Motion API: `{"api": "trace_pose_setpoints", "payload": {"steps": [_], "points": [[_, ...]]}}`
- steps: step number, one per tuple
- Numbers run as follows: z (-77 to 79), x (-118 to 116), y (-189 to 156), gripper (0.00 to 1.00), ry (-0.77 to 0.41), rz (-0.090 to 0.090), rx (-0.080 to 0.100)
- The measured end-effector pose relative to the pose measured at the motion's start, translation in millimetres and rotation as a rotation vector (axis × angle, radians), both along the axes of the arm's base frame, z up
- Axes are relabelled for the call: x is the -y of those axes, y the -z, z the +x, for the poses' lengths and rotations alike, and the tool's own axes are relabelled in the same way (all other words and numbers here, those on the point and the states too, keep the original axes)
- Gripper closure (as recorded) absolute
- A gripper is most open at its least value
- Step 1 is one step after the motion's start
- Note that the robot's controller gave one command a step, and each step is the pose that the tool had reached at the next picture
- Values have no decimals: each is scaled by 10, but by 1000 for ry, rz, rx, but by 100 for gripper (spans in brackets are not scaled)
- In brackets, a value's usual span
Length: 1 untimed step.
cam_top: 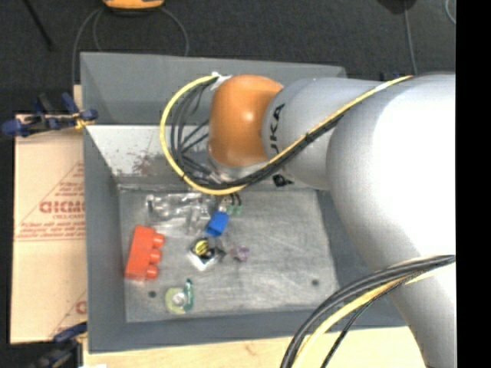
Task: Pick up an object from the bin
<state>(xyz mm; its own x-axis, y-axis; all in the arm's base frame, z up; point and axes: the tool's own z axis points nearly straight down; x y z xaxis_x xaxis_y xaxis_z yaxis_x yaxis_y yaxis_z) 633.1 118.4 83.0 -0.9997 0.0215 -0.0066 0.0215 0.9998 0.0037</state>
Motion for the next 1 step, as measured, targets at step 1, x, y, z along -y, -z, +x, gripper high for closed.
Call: {"api": "trace_pose_setpoints", "payload": {"steps": [1], "points": [[-27,198,-1183,100,9,-1,1]]}}
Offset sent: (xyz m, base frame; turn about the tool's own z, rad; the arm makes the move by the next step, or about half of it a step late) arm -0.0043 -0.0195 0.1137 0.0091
